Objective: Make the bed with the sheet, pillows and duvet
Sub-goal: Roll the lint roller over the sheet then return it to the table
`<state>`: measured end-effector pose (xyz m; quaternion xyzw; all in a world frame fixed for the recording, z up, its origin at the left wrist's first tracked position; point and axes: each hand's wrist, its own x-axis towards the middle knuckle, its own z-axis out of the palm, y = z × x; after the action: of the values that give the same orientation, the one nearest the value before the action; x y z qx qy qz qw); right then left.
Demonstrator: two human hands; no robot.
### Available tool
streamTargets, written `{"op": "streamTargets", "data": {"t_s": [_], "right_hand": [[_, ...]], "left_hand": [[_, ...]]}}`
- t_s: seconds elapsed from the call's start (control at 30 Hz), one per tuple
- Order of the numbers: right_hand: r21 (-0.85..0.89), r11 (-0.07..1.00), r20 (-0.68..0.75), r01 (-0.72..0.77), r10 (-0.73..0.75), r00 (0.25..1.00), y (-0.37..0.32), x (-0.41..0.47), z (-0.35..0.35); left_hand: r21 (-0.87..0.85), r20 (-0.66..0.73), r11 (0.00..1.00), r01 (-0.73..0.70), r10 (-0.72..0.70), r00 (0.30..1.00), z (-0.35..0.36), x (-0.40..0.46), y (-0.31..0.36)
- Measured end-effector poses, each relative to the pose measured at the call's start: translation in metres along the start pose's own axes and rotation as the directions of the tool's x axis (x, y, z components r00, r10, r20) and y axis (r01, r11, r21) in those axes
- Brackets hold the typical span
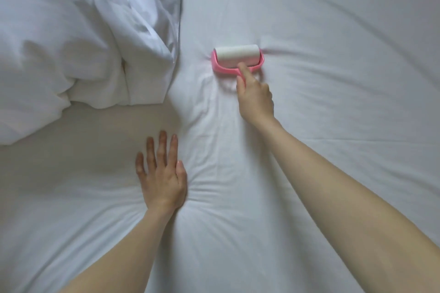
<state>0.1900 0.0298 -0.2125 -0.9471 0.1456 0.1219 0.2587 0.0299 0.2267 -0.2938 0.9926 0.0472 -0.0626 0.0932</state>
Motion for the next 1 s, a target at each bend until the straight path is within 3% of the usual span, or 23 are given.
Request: {"op": "streamTargets", "data": {"t_s": [0.33,0.43,1.0], "right_hand": [[-0.004,0.999,-0.048,0.054,-0.055,0.997,-0.073,0.148,-0.006],[0.077,0.996,-0.058,0.043,-0.038,0.998,-0.081,0.168,-0.009],[0.006,0.998,-0.035,0.057,-0.057,0.998,-0.035,0.090,-0.004]], "left_hand": [[-0.031,-0.003,0.999,-0.038,0.038,0.999,0.012,0.002,-0.007],[-0.038,0.002,0.998,-0.046,0.046,0.999,0.015,0.002,-0.008],[-0.053,0.011,0.998,-0.035,0.036,0.999,0.009,0.002,-0.007]]}}
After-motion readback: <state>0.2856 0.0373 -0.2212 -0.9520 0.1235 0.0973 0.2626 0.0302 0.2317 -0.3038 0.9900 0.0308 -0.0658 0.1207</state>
